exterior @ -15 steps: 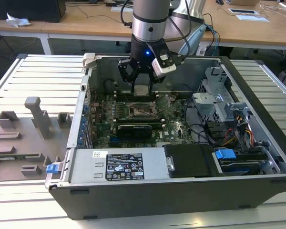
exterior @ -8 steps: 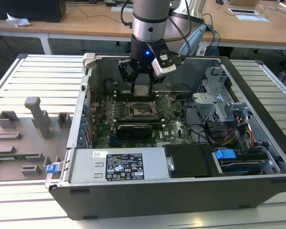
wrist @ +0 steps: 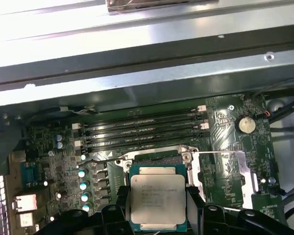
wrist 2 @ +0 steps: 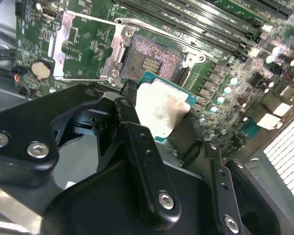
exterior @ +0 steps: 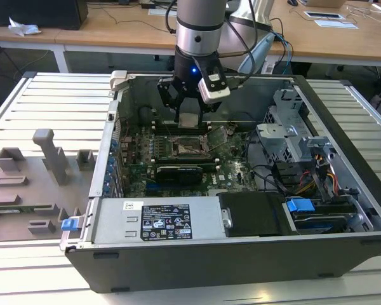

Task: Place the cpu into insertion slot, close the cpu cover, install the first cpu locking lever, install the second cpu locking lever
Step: 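Place the cpu into insertion slot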

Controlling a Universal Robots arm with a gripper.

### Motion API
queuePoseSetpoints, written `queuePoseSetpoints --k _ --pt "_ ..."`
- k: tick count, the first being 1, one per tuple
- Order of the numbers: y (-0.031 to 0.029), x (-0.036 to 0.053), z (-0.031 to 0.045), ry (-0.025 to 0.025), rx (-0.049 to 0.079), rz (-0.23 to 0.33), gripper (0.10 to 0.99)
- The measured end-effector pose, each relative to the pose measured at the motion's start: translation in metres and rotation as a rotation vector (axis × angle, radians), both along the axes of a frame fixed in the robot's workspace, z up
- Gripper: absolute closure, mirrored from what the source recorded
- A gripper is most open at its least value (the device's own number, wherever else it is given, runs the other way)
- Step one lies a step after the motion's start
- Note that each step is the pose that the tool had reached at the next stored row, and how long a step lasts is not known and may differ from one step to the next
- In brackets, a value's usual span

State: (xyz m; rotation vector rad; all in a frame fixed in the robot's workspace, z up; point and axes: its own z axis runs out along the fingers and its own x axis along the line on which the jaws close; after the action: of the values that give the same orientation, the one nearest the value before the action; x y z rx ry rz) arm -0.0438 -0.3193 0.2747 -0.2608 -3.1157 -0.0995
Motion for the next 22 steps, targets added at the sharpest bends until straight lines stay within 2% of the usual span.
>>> queuePoseSetpoints --k 4,9,16,22 --pt "0.0 0.0 0.0 -0.0001 0.0 -0.09 0.545" --pt "0.0 0.0 -0.0001 -0.0001 0.0 -0.161 0.545" --pt "0.0 0.0 -0.0003 0.0 0.0 -0.312 0.545" --pt "0.0 0.0 -0.0004 0.0 0.0 -0.402 0.545"
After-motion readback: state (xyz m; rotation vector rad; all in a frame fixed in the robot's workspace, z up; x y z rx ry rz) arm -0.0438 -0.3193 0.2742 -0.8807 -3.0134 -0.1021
